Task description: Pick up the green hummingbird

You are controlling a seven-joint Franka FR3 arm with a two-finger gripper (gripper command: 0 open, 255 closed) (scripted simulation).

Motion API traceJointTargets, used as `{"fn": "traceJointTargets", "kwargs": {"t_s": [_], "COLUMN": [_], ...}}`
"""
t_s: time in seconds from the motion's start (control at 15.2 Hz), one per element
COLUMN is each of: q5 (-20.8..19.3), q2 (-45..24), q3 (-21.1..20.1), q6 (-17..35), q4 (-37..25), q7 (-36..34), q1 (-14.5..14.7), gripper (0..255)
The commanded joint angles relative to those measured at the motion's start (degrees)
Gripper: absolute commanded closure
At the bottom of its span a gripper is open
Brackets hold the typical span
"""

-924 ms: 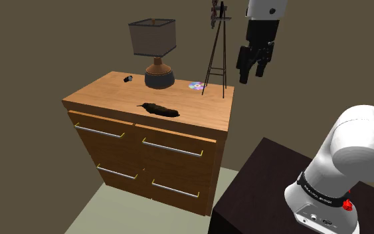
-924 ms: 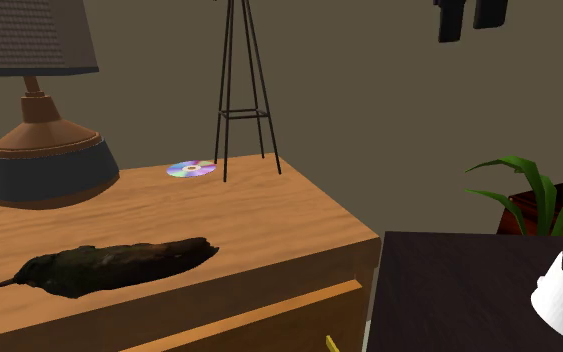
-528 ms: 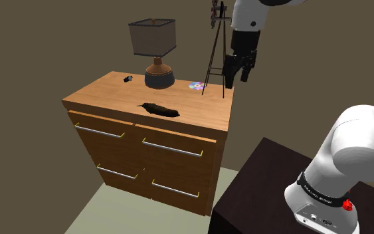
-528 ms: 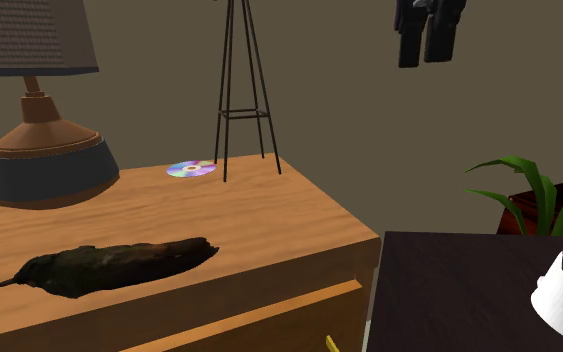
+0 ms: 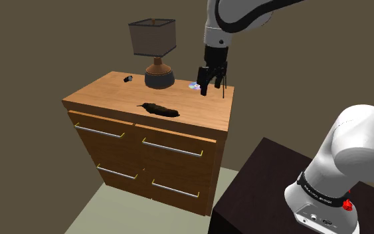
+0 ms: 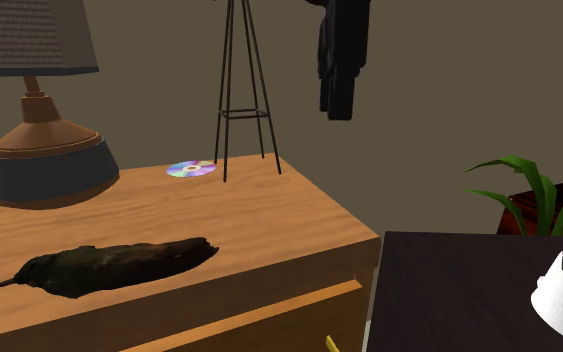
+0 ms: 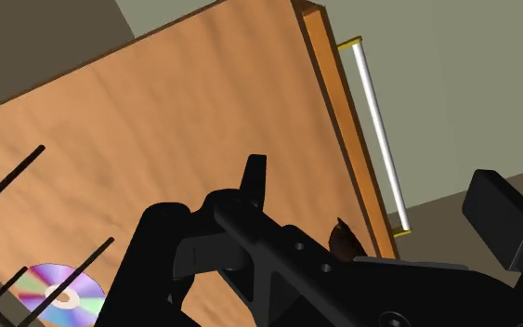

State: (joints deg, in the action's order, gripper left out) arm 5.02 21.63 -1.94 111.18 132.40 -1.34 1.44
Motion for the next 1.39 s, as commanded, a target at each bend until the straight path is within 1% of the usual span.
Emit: {"fn": "traceJointTargets", "kwargs": {"t_s": [0.0,0.33,0.66,0.99,1.25,1.32], "q5": [0.1,0.1,-0.1,-0.8,-1.6,-1.6], "q2": [-4.2,-14.5,-24.8,-35.1,-43.6,-43.9], "q3": [-0.2,-0.8,-1.5,-2.2,-2.7,-2.7], "q6": [3.2,9.4,13.9,16.6,17.4,18.0], "q4": [-1.8,-7.5,-14.9,-24.3,-33.2,-32.9], "q7": [1.0,3.2,5.2,6.8,7.9,8.0], "q1": [0.4,1.2,1.9,2.7,3.5,3.5], "gripper": [0,0,0,0,0,0]}}
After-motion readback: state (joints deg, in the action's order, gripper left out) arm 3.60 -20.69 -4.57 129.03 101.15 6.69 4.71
